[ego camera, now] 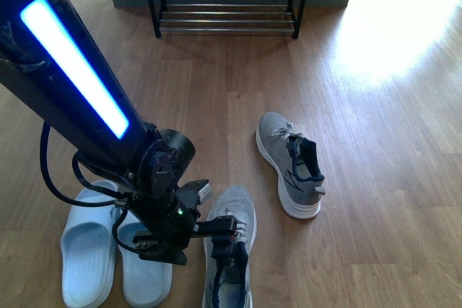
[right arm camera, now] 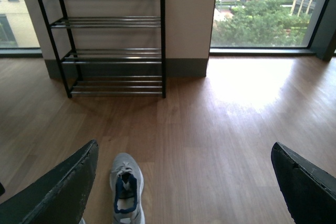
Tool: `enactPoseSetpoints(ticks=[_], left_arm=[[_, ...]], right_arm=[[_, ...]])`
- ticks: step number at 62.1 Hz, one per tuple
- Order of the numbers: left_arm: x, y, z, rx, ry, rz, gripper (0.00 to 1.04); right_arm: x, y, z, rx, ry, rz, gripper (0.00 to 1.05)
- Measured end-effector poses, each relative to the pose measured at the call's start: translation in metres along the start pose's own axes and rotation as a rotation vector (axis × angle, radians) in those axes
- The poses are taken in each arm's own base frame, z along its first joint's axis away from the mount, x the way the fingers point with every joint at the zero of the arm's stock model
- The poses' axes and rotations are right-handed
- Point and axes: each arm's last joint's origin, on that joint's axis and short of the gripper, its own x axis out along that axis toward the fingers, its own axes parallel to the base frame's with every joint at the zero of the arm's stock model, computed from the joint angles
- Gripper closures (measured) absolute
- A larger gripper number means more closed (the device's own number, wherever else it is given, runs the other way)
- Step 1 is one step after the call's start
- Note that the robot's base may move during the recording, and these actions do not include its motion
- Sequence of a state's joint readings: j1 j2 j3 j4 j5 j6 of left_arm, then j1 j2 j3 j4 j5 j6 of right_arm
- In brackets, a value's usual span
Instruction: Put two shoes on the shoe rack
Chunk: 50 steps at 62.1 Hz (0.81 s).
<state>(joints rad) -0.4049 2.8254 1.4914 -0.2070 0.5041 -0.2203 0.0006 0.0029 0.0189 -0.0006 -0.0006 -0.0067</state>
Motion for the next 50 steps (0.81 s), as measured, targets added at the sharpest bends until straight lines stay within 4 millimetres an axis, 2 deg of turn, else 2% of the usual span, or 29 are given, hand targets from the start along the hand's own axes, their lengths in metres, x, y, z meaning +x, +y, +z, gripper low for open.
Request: enactPoseSetpoints(ticks=[6,13,16,41,50], left_arm=[[0.01,0.005,0.001,0.005,0.009,0.005,0.09],[0.012,0.005,0.004,0.057,-0.024,-0.01,0.1],[0.012,0.006,0.005,0.066,-0.034,-0.008,0.2],[0.014,0.006,0.005,0.067,-0.053,0.031,0.83],[0.014,0.009,0.003,0.064,-0.058,0.067,1.02]], right_arm=[[0.0,0.0,0.0,0.0,0.0,0.0,0.09],[0.0,0.0,0.0,0.0,0.0,0.0,0.09],[0.0,0.0,0.0,0.0,0.0,0.0,0.09],[0.0,0.0,0.0,0.0,0.0,0.0,0.09],[0.0,0.0,0.0,0.0,0.0,0.0,0.09]])
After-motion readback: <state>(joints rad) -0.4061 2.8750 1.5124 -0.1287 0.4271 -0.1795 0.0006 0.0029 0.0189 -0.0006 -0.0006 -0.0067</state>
